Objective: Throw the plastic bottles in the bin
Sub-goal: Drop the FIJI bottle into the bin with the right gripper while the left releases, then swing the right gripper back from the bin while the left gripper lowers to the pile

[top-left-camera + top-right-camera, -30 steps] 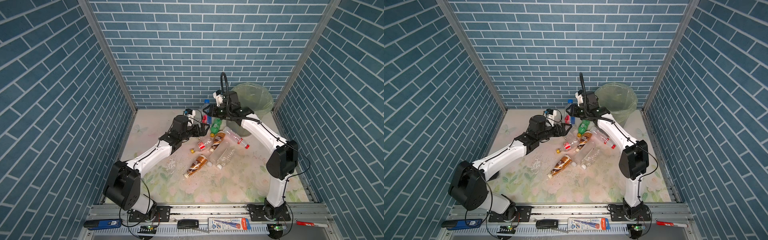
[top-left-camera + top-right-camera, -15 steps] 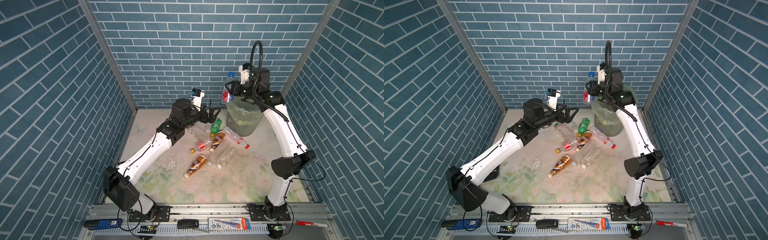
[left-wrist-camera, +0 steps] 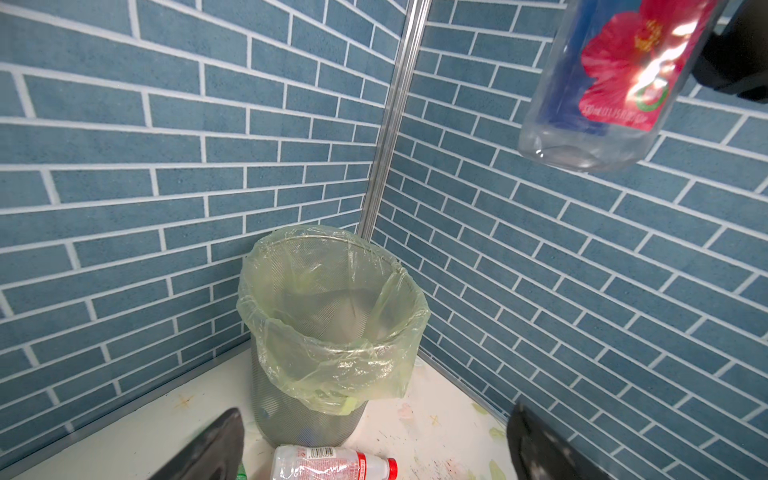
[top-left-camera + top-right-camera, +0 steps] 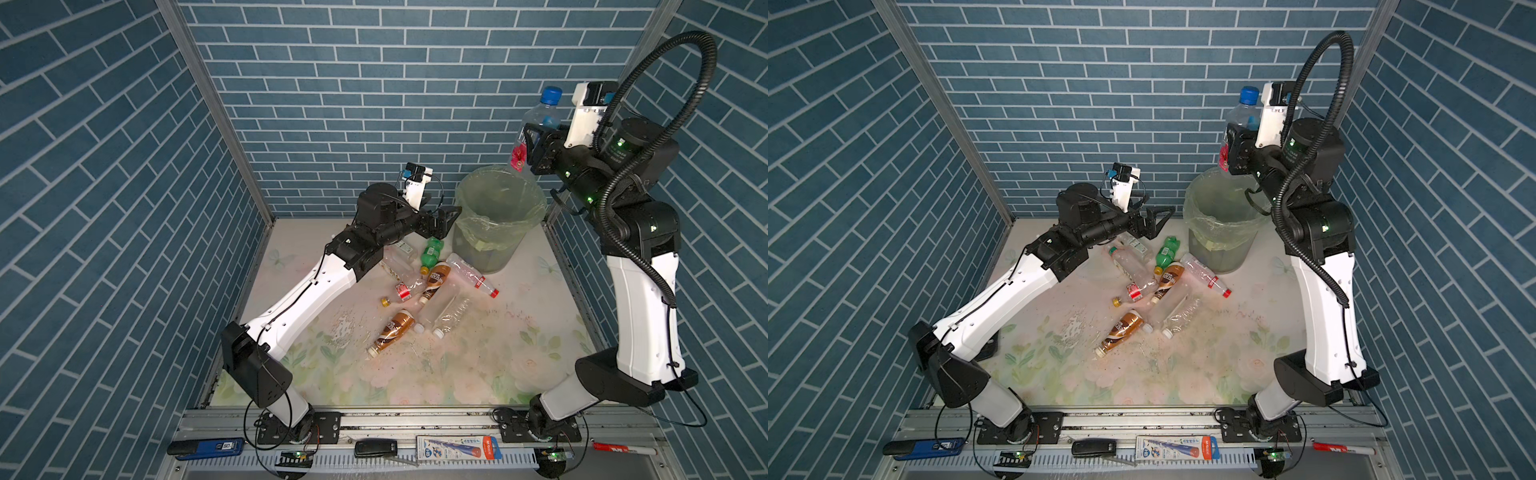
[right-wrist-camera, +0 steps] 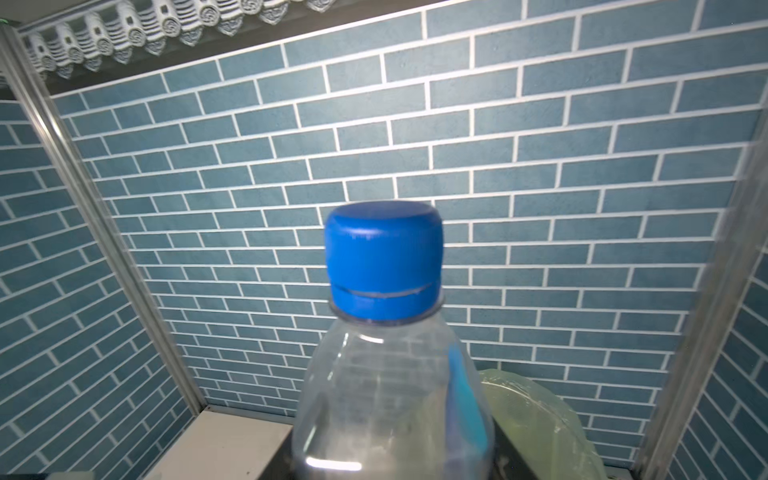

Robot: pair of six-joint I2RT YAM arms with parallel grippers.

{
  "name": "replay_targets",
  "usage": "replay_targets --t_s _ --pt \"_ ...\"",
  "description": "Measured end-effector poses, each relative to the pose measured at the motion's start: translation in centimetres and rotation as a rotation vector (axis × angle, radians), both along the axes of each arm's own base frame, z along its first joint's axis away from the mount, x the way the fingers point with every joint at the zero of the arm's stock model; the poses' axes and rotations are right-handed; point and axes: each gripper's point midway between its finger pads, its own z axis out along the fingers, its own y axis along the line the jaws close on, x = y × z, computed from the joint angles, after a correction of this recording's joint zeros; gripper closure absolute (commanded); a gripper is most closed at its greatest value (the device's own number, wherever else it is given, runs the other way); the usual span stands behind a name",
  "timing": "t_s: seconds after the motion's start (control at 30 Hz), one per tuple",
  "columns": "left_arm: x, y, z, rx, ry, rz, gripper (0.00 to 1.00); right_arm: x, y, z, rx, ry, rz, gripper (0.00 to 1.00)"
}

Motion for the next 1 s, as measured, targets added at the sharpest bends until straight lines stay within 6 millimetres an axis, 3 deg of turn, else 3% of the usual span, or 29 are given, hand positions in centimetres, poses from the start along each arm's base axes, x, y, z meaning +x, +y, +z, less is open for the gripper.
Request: replay_targets --t_s 0.13,0.2,0.27,0.3,0.37,0.47,0.7,0.8,1.0 --pt "0.2 -0.2 -0.4 0.003 0.007 0.0 0.01 6.1 -1.2 -6.1 -0.048 0.149 -0.097 0.12" --pt "0.3 -0.2 -0.6 0.007 0.013 0.001 0.01 10.5 -1.2 -11.6 -0.096 0.275 -0.144 0.02" --pt "0.3 -0.3 -1.1 0.013 0.022 0.001 0.01 13.2 -0.9 -17.1 -0.148 0.403 -0.165 0.01" --pt "0.4 -0.3 -1.4 0.016 0.026 0.001 0.01 13.9 -0.8 -19.4 -0.17 0.458 -0.167 0.01" --pt "0.4 -0.3 -2.0 0.026 0.039 0.002 0.01 14.0 -0.8 -22.0 -0.196 0.523 -0.169 0.01" --pt "0.4 -0.3 -2.6 0.036 0.053 0.002 0.01 13.2 -1.1 -21.1 -0.191 0.507 -0.172 0.01" --pt "0.5 -0.4 -2.8 0.036 0.062 0.003 0.01 10.0 -2.0 -14.5 -0.133 0.361 -0.174 0.01" --pt "0.6 -0.4 -3.0 0.037 0.066 0.003 0.01 9.7 -2.0 -13.9 -0.127 0.345 -0.169 0.01" --pt "0.9 0.0 -4.4 0.07 0.108 0.034 0.01 9.9 -1.3 -14.7 -0.126 0.364 -0.135 0.01"
